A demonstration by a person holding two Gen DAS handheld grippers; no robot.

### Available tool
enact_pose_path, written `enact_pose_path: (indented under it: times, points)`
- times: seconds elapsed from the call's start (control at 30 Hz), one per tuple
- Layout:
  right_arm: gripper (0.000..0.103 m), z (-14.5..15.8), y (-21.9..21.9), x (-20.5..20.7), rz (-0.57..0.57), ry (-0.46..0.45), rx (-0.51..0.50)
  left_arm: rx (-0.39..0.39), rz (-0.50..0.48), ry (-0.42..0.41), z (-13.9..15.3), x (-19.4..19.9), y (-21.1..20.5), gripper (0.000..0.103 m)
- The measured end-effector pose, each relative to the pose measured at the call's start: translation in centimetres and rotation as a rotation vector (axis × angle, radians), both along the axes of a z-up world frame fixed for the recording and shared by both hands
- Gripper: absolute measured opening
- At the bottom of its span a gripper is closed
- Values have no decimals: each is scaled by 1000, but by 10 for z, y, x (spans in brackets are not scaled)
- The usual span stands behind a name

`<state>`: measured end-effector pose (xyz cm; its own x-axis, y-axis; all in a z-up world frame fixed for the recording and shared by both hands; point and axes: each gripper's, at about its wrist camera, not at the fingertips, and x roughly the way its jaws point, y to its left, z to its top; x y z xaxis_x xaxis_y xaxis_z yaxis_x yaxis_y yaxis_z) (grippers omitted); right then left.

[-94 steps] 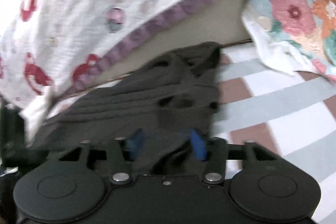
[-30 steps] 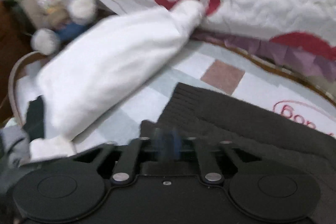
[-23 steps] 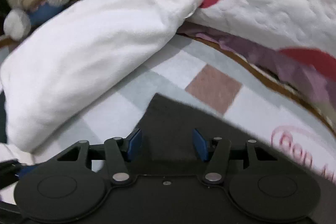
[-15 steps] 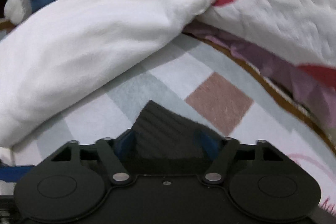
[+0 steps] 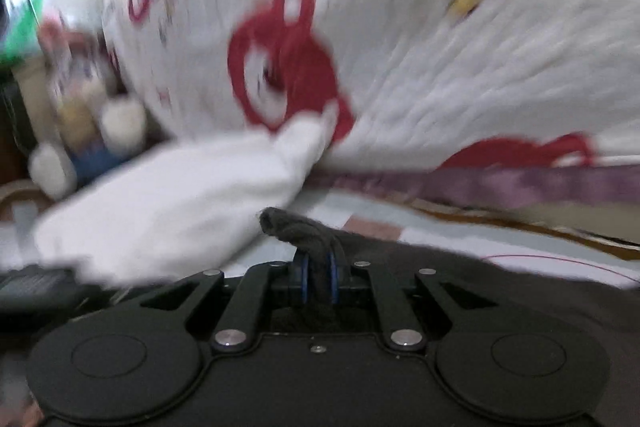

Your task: Fold clothes

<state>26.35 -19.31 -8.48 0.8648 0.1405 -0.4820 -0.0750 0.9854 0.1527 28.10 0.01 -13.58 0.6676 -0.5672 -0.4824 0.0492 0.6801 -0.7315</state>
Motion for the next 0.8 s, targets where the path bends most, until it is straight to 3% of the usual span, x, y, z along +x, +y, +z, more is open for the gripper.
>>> enact_pose_path:
  times: [0.1,0.17,0.23,0.3,0.37,0.4,0.5,0.57,0.7,0.73,0.8]
  points:
    - [12,10,-2,-69,-51,-53,-55,-11,-61,-13,4,-4,-14,73]
    - [12,2,-3,-101,-68,-19,-113,30,-150,-18,9,-8,-32,73]
    - [10,-13,-5,-117,-33,57,-148,90,-200,-73,20,-18,-49,73]
    - [9,-29,-12,-131,4,148,-102,148,-257,-148,30,-29,-66,73]
    - [8,-36,-18,-143,28,202,-50,201,-310,-171,33,-35,-78,73]
    - [3,-39,-21,-149,44,231,-24,221,-332,-171,33,-36,-82,73]
    - [1,-42,-29,-160,98,322,31,200,-423,-94,18,-31,-90,73]
    - [6,-36,-38,-165,79,322,32,217,-464,-29,8,-28,-97,73]
    - [29,-2,-72,-167,-60,207,25,367,-531,-37,2,-37,-118,73]
    - [37,9,-84,-159,-81,163,28,374,-532,-42,2,-39,-119,73]
    - [43,25,-100,-135,-87,114,14,384,-534,-50,2,-41,-122,73]
